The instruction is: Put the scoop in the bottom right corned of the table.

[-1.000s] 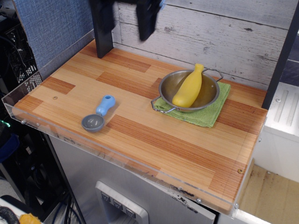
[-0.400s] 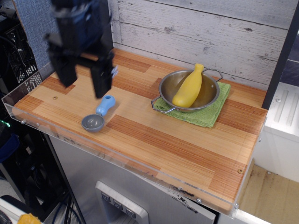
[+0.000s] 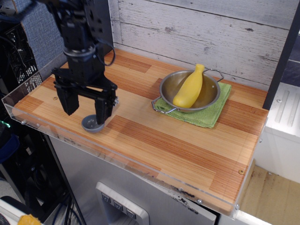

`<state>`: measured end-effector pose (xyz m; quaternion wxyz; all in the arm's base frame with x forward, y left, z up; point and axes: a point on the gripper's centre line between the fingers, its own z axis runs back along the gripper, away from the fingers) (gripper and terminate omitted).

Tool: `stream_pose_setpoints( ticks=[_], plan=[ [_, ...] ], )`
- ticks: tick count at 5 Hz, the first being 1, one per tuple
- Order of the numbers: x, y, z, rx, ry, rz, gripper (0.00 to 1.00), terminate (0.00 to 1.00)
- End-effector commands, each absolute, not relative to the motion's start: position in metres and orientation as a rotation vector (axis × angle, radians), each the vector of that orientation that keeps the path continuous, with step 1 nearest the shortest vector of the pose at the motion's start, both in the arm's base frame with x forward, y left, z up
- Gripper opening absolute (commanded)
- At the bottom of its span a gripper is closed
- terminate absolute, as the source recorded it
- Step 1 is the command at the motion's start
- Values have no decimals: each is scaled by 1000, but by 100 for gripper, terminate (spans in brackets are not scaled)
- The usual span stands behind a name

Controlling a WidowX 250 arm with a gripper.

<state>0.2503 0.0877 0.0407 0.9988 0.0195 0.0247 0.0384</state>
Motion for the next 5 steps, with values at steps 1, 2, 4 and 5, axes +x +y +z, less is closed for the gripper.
stream_pose_setpoints(
  ticks=[1, 2, 4, 5],
  plan=[
    [269, 96, 30, 27, 70, 63, 100, 0],
    [271, 95, 27, 22, 77, 62, 100, 0],
    [269, 88, 16, 21, 122, 67, 100, 0],
    [268, 85, 11, 18, 135, 69, 0, 0]
  ],
)
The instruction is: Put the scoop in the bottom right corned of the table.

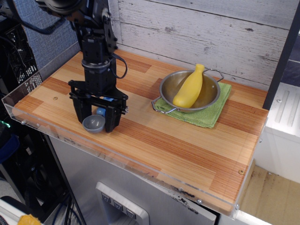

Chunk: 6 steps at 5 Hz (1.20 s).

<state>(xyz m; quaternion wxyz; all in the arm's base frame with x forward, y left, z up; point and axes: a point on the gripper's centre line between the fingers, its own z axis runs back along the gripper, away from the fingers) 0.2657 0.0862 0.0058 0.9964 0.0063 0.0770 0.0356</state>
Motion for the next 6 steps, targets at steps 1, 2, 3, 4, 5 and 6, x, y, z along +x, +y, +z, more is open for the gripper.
stream_pose_setpoints(
  ticks=[1, 2, 3, 4, 5, 6],
  plan=[
    [268, 84, 9, 12, 146, 68, 0, 0],
    [269, 86, 42, -18, 59, 80, 0, 0],
    [267, 78, 92, -25, -90, 110, 0, 0],
    [265, 47, 134, -25, -126, 57, 0, 0],
    [262, 2, 124, -28, -88, -57, 0, 0],
    [260, -34, 106, -9, -54, -73, 0, 0]
  ],
)
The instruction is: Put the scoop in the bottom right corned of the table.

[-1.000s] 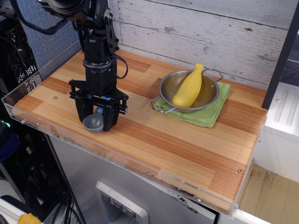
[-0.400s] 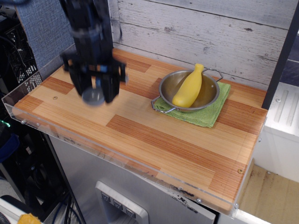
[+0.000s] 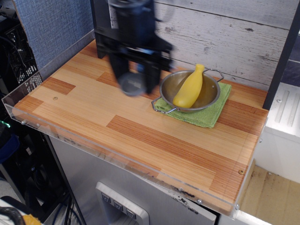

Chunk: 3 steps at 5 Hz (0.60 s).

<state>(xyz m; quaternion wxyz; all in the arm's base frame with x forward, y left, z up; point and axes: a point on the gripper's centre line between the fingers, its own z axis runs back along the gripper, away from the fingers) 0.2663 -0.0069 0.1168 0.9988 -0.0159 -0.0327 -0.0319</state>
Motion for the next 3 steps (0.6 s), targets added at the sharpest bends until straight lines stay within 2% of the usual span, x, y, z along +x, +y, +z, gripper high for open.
stream_pose_setpoints(
  ticks=[1, 3],
  plan=[
    [262, -63, 89, -13, -76, -7, 0, 0],
    [266, -103, 61, -32, -47, 33, 0, 0]
  ],
)
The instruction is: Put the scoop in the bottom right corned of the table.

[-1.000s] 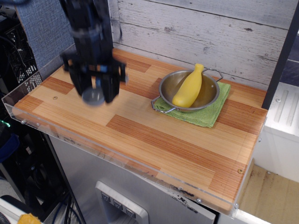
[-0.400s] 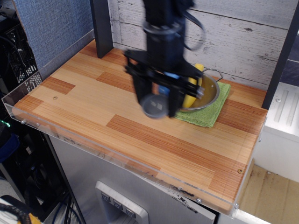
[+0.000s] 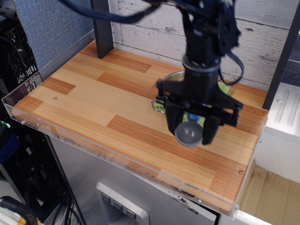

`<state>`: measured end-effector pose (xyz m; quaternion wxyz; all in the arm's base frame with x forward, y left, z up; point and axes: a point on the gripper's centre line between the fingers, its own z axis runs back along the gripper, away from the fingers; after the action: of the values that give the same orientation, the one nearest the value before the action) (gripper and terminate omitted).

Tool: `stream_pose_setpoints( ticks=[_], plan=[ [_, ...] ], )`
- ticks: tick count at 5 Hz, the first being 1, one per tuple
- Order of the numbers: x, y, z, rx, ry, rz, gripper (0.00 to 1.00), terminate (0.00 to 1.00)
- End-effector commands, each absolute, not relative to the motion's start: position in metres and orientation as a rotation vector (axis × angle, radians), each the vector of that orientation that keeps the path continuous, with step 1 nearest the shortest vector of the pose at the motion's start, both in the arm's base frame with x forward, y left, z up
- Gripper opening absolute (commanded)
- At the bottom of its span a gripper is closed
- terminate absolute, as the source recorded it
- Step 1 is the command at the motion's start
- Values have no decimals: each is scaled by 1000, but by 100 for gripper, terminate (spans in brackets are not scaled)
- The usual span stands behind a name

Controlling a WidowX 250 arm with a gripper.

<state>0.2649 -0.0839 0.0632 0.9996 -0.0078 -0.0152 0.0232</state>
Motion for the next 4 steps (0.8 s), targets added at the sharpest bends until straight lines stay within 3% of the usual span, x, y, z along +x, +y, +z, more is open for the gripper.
stream_pose_setpoints(
  ticks=[1, 4],
  plan=[
    [268, -120, 47, -33, -25, -2, 0, 0],
    [266, -126, 15, 0, 33, -52, 0, 0]
  ],
)
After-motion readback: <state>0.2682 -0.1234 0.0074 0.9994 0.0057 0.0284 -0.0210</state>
